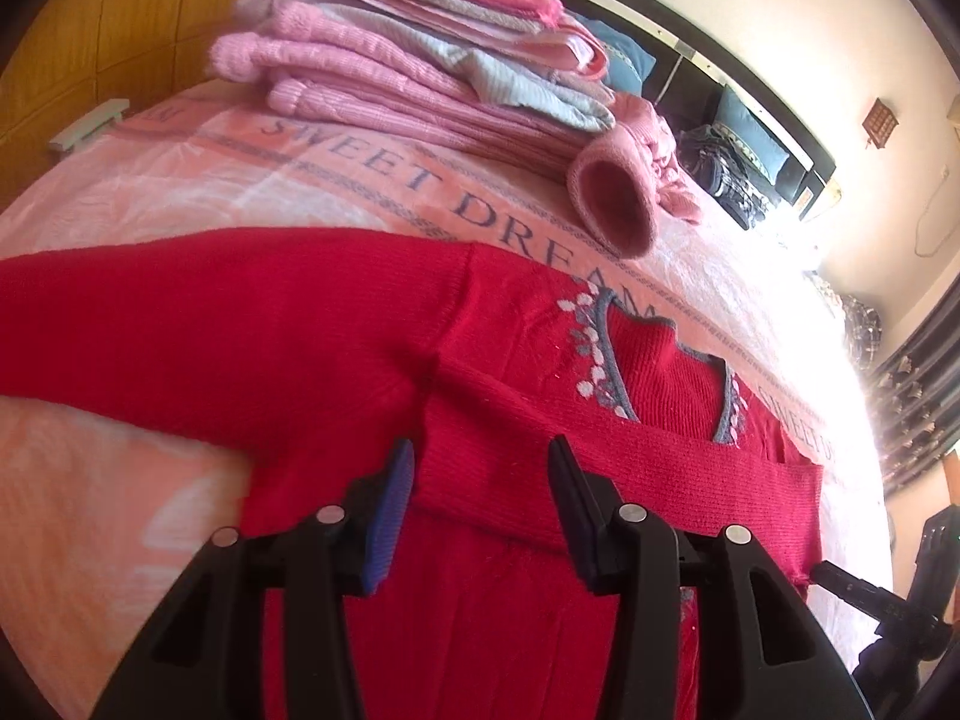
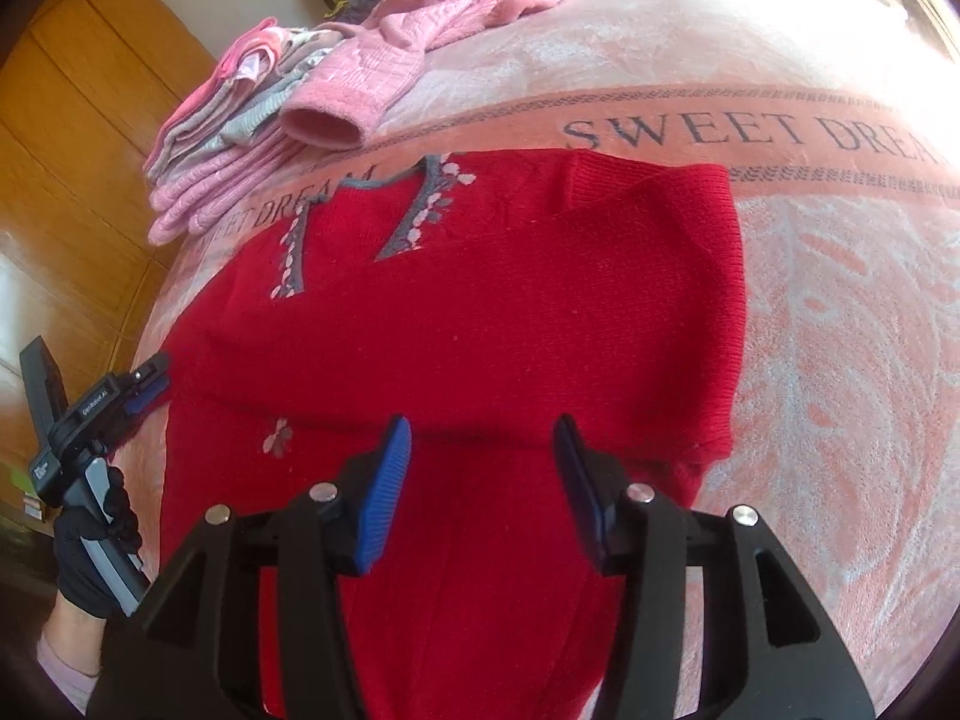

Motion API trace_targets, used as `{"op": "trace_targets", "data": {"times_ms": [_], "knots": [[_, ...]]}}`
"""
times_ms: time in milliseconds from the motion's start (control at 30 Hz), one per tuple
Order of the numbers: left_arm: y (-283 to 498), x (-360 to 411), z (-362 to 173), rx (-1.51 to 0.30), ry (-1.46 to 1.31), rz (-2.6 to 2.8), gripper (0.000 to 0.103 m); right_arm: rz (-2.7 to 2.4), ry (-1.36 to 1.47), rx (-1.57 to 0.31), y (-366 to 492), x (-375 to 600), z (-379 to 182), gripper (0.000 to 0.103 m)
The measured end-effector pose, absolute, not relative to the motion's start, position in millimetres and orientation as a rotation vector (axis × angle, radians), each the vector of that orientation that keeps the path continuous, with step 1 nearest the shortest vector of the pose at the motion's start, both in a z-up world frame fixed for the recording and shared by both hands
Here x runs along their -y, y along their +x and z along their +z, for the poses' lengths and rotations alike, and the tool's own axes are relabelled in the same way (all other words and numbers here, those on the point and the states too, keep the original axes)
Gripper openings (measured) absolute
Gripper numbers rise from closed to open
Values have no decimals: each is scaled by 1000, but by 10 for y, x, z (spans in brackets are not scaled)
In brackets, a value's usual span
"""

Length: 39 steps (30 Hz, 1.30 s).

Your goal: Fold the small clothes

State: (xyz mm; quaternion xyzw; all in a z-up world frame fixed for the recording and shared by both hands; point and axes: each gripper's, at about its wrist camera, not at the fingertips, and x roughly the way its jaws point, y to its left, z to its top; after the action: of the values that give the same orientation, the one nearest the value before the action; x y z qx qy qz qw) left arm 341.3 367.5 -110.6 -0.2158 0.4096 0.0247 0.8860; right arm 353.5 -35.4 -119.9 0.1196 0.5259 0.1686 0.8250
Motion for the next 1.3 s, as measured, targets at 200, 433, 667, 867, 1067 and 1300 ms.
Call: {"op": "trace_targets", "data": {"times_ms": [200,433,667,867,1067,1300], "knots": [[2860,-4685,-1087,-863,-572,189,49,451,199,-1184,3344,-139,-1209,54],[2245,-5863,-1375,-793,-833,329,49,493,128,-1237,3224,-522,-1351,54],[2026,-6774,-1697,-659,-1044,396,48,480,123,-1225,3292,-592,-1415,58],[2091,-7159,-1762,-585,-1093,391,48,466,117,-1206,3339,-631,-1443,61],[2145,-7360,-1781,-552,-1061,390,48,457,85,-1180,3341,-700,-1450,65],[2163,-7459,-1783,-545,-1001,425,28,456,80,-1165,3340,-732,-1461,66]]}}
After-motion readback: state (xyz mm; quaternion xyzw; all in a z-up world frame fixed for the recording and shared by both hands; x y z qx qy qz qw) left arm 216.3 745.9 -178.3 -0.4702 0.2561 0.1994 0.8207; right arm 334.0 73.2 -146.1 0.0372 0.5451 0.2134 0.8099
